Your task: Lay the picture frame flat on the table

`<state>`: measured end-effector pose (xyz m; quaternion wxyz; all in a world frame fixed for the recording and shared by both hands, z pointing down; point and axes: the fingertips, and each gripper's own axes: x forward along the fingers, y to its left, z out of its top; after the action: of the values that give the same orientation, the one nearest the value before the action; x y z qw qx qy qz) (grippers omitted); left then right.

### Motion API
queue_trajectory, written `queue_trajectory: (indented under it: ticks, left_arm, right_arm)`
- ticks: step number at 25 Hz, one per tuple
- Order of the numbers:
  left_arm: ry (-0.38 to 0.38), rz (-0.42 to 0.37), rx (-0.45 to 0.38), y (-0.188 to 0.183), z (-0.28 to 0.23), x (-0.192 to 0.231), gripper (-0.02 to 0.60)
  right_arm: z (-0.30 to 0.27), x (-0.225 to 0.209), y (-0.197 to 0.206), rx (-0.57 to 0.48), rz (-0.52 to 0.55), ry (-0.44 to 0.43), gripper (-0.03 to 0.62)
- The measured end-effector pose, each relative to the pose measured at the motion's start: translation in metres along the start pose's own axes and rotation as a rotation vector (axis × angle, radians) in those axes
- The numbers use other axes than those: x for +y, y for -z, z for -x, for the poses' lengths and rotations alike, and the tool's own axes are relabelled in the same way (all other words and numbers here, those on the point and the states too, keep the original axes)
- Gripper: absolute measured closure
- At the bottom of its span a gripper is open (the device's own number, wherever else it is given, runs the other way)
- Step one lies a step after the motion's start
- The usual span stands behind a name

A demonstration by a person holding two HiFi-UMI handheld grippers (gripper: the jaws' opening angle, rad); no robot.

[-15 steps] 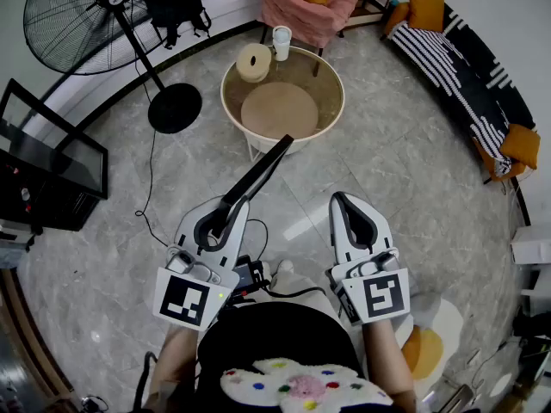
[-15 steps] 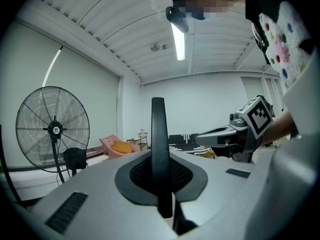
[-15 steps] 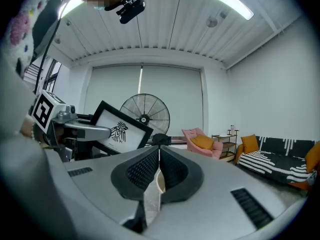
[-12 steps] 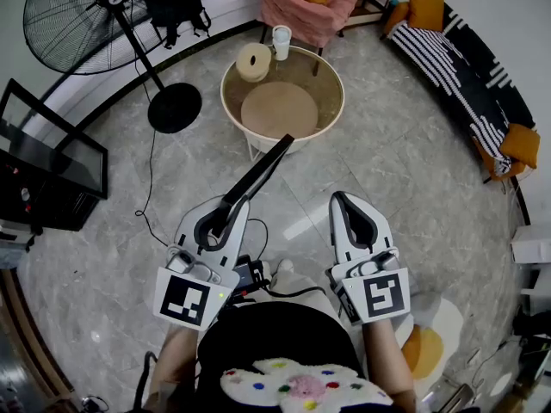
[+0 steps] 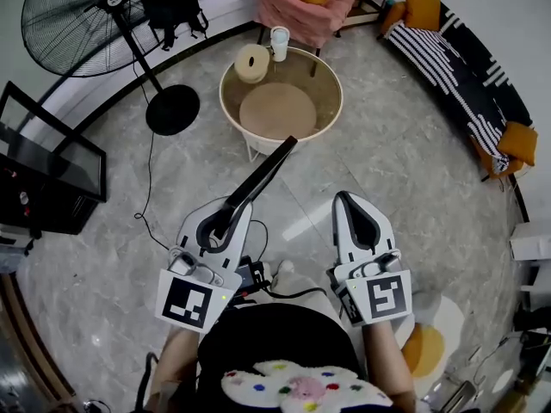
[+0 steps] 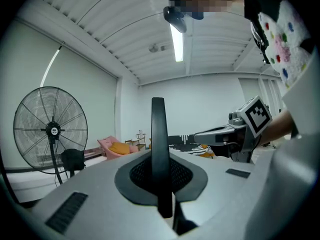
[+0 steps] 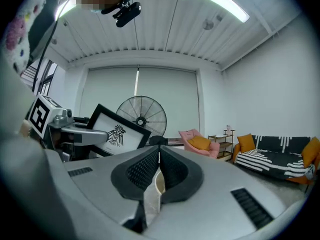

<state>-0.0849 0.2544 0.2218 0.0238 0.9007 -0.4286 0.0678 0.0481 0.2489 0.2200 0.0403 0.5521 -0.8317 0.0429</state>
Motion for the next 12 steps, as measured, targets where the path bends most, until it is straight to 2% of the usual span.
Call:
queue_trajectory:
  ticks: [3, 7, 12]
  left_arm:
    - [0.011, 0.004, -0.009, -0.001, 0.002, 0.003, 0.557]
    - [0.029, -0.007, -0.017, -0.002, 0.006, 0.007, 0.557]
    - [0.039, -0.03, -0.036, -0.005, 0.008, 0.008, 0.557]
  right_arm:
    - [0.001, -0.001, -0.002, -0.008, -0.002, 0.03, 0.559]
    - [0.005, 0.003, 0.006, 0.02, 0.043, 0.031, 0.559]
    - [0.005, 0.012, 0.003, -0.004, 0.042, 0.034, 0.559]
